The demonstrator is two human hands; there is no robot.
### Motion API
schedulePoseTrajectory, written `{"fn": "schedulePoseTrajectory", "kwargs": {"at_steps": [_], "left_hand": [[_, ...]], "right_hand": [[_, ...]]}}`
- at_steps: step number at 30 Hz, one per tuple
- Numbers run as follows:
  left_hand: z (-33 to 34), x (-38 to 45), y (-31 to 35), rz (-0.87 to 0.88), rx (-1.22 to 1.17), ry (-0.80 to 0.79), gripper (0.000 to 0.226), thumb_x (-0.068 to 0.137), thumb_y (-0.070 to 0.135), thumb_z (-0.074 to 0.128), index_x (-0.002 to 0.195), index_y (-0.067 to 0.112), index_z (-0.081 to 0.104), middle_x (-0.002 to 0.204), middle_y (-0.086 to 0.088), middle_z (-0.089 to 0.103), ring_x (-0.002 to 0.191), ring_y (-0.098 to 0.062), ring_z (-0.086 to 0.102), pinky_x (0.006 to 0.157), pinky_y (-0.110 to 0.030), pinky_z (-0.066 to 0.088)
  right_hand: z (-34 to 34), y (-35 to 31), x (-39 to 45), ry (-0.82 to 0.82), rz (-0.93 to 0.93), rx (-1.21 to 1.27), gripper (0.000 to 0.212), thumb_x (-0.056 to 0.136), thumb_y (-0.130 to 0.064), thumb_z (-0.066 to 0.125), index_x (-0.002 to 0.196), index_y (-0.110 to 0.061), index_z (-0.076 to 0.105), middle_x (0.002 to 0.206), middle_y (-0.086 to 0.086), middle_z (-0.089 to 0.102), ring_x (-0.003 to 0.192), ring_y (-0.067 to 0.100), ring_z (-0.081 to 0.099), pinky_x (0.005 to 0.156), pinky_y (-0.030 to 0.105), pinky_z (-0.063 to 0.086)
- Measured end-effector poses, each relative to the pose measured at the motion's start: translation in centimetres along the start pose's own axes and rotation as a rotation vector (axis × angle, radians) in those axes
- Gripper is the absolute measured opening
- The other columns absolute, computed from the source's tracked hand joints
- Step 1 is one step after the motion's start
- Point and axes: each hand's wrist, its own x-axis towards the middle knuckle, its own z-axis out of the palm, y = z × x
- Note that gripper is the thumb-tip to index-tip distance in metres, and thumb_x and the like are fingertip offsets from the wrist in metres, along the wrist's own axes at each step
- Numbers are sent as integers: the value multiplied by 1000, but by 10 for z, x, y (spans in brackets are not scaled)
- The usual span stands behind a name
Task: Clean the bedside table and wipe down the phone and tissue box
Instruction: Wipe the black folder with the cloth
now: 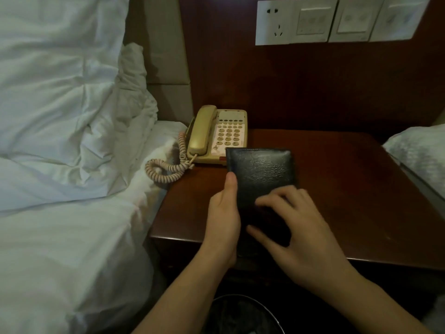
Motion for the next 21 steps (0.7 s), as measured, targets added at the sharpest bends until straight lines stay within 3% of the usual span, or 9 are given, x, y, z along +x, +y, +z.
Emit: {"fn": "schedulePoseTrajectory", "kwargs": {"at_steps": [3, 6, 11, 14, 17, 21], "left_hand": [[1, -3, 2, -34, -34, -40, 47, 101, 50, 46, 104, 14, 77, 98, -6, 80, 93, -19, 76, 86, -38, 59], [5, -6, -2, -94, -79, -72, 41, 96, 47, 55, 112, 15, 74, 104, -8, 79, 98, -25, 76, 91, -44, 59], [1, -2, -8, -106, -213, 49, 40, 100, 39, 53, 109, 6, 74, 103, -15, 78, 98, -29, 75, 87, -40, 59], [4, -1, -7, -70, -166, 45, 38, 101, 38, 51, 105, 9, 75, 101, -12, 79, 94, -26, 76, 82, -39, 61], [8, -3, -10, -36, -112, 31, 37, 102, 39, 50, 102, 12, 75, 100, -7, 79, 96, -23, 76, 91, -45, 59], [1, 0, -9, 44, -131, 72, 39, 101, 38, 52, 101, 8, 75, 99, -11, 79, 98, -28, 75, 92, -47, 57]], "right_hand": [[-5, 11, 12, 161, 177, 30, 42, 84, -52, 62, 121, -33, 54, 111, -15, 44, 105, 5, 41, 83, 14, 35], [-5, 13, 16, 180, 330, 85, 46, 86, -53, 60, 127, -31, 51, 116, -15, 43, 111, 7, 43, 85, 20, 37], [14, -9, -4, 24, 74, 8, 37, 86, -53, 56, 117, -34, 50, 109, -16, 40, 100, 4, 39, 75, 11, 35], [3, 15, 20, 169, 194, -22, 39, 87, -47, 61, 120, -28, 54, 108, -13, 39, 103, 8, 39, 76, 20, 32], [-14, 37, 35, 229, 369, 16, 42, 90, -41, 63, 126, -22, 54, 112, -12, 38, 106, 4, 35, 86, 21, 28], [5, 13, -3, 131, 211, 59, 34, 91, -40, 65, 120, -27, 52, 111, -13, 42, 105, 7, 42, 85, 23, 37]]}}
